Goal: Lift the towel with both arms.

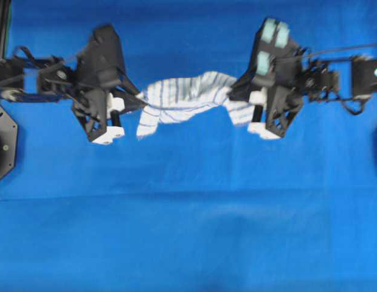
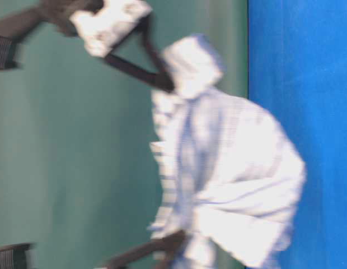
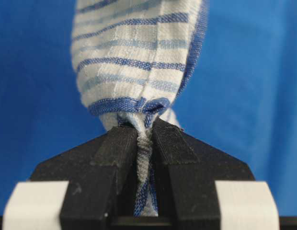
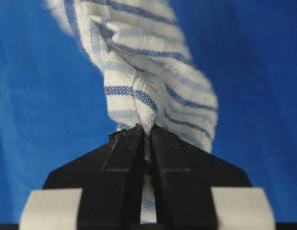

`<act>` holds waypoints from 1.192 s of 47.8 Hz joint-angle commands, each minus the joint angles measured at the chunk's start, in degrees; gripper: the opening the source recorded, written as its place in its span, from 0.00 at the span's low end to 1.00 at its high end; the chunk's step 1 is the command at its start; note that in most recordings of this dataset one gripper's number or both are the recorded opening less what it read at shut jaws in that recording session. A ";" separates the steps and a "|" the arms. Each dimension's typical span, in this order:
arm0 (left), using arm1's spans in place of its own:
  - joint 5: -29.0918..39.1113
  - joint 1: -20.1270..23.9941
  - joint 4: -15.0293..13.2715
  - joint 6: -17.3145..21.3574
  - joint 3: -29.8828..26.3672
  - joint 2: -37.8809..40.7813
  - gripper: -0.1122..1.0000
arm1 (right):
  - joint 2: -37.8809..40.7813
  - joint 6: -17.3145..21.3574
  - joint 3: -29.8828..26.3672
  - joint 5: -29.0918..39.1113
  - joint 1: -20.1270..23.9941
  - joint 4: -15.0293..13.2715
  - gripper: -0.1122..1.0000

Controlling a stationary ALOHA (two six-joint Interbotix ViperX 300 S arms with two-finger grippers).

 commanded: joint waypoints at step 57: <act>20.30 -0.09 1.41 8.35 -30.50 -8.00 0.14 | -10.02 -8.88 -25.84 19.07 0.18 0.00 0.14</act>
